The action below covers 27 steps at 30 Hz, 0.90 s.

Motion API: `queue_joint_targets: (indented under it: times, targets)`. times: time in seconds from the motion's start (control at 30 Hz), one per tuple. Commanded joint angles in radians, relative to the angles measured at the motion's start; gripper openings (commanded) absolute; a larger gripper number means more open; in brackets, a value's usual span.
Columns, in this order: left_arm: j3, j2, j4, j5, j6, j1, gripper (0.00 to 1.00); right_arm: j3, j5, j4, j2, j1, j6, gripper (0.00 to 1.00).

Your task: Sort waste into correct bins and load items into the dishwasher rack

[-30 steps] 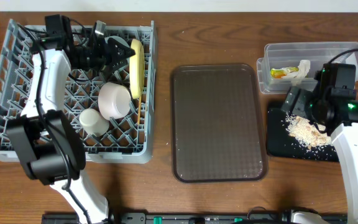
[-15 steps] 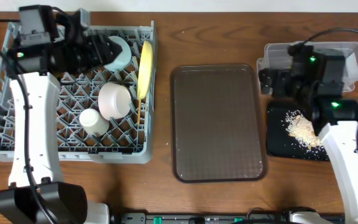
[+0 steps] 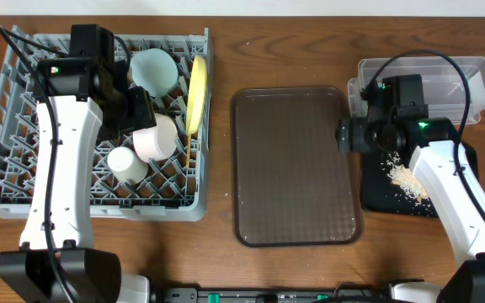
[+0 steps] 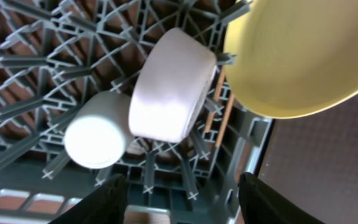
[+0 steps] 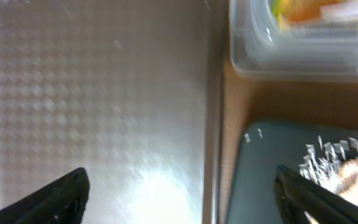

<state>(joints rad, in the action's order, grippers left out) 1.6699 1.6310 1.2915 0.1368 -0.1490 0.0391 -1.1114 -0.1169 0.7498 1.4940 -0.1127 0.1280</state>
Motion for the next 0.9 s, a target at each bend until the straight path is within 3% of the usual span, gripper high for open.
queue_joint_targets:
  times: [0.0, 0.23, 0.43, 0.57, 0.87]
  targets:
    - [-0.037, -0.039, -0.003, -0.052, 0.021, 0.0, 0.6, -0.006, 0.062, 0.047, -0.042, -0.005, 0.031, 0.96]
    - [-0.287, -0.275, -0.181, -0.052, 0.058, 0.0, 0.6, 0.006, 0.063, 0.069, -0.16, -0.005, 0.032, 0.99]
    - [-0.576, -0.613, -0.36, -0.052, 0.103, 0.0, 0.61, 0.072, 0.064, -0.007, -0.343, -0.005, 0.031, 0.99]
    - [-0.728, -0.819, -0.415, -0.052, 0.077, 0.001, 0.81, 0.157, 0.094, -0.069, -0.503, -0.005, 0.037, 0.99]
    - [-0.792, -0.981, -0.411, -0.051, 0.077, 0.001, 0.85, 0.201, 0.154, 0.073, -0.641, -0.005, 0.051, 0.99]
